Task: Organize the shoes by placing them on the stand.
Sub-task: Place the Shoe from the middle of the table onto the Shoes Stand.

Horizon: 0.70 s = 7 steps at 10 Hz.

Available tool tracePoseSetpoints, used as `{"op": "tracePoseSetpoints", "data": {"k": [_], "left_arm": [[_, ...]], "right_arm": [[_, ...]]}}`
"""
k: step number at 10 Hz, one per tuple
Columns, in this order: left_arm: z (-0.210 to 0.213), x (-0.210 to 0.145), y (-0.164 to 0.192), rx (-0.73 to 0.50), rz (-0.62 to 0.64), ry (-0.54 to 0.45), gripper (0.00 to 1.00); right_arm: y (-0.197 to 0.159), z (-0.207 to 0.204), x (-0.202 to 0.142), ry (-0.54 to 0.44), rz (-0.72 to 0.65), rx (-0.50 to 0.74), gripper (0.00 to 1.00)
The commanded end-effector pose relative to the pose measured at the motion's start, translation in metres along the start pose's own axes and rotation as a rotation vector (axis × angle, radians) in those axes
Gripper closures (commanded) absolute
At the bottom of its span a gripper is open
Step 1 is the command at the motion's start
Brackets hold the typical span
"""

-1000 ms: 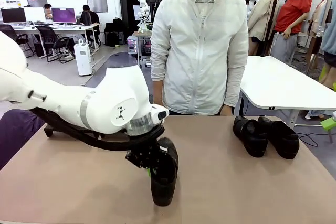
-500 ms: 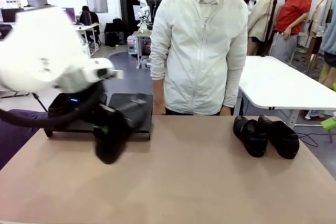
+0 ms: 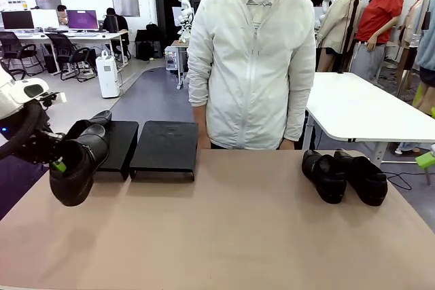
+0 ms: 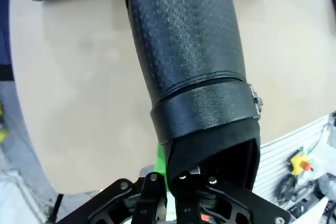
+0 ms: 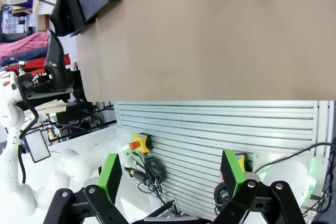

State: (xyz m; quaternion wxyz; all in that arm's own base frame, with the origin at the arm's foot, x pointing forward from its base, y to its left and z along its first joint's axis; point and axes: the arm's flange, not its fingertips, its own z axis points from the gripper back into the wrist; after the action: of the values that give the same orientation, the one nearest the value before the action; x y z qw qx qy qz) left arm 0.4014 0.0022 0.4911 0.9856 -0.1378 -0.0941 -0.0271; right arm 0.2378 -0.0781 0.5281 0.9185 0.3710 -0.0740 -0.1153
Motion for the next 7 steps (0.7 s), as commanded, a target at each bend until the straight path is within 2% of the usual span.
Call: {"op": "tracePoseSetpoints", "data": {"k": [1,4,7], "left_arm": [[-0.001,0.002,-0.017,0.046,-0.068,0.007,1.0],[-0.005,0.0,-0.015,0.028,-0.044,0.014,1.0],[-0.023,0.118,-0.015,0.133,-0.014,-0.047,1.0]], "right_arm": [[-0.001,0.002,0.0,0.001,0.025,0.006,0.0],[-0.001,0.002,0.0,0.001,0.025,0.006,0.0],[-0.001,0.002,0.0,0.001,0.025,0.006,0.0]]}}
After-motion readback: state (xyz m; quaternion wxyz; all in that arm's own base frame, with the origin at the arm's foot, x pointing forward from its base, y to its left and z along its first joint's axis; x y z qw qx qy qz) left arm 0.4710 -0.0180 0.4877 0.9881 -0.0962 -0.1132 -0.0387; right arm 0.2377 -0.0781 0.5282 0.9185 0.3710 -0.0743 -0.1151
